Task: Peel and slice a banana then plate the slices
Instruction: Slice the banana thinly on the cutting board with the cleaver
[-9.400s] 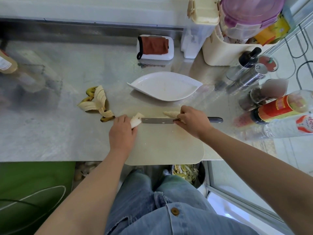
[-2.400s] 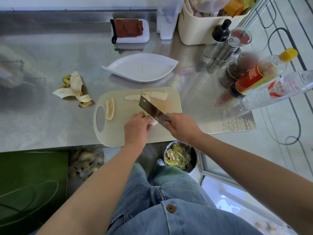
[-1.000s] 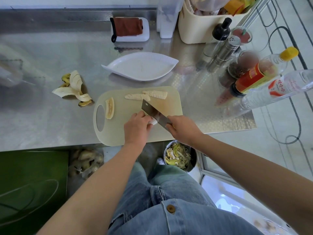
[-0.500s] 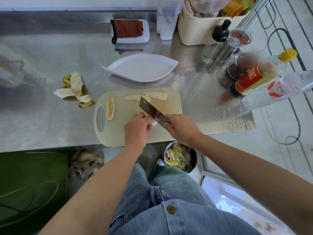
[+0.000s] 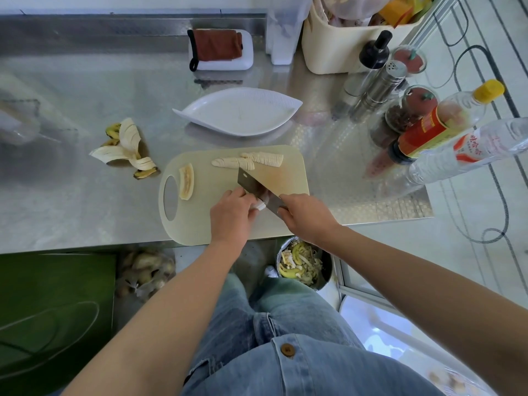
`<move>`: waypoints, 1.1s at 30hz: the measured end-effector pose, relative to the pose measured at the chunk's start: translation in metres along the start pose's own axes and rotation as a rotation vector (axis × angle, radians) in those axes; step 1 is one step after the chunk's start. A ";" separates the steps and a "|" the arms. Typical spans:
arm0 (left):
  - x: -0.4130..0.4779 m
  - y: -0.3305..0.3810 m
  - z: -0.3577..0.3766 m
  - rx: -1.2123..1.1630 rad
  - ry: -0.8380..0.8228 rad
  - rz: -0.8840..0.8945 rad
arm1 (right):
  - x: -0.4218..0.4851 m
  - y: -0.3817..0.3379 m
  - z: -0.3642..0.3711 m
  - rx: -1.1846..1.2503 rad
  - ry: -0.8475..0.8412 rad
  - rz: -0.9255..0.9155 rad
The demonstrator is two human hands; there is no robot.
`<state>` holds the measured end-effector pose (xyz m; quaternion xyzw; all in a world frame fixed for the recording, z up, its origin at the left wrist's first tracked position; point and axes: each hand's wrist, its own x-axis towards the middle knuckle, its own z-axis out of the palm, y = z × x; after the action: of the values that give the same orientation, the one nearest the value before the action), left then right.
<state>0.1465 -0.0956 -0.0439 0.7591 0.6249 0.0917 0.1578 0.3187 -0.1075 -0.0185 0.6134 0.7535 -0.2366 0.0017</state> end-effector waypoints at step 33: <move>-0.006 -0.016 0.006 -0.129 0.047 0.079 | -0.001 -0.003 -0.009 0.093 0.044 -0.029</move>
<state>0.1329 -0.0998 -0.0547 0.7691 0.5907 0.1557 0.1881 0.3189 -0.1057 -0.0087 0.6070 0.7503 -0.2578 -0.0467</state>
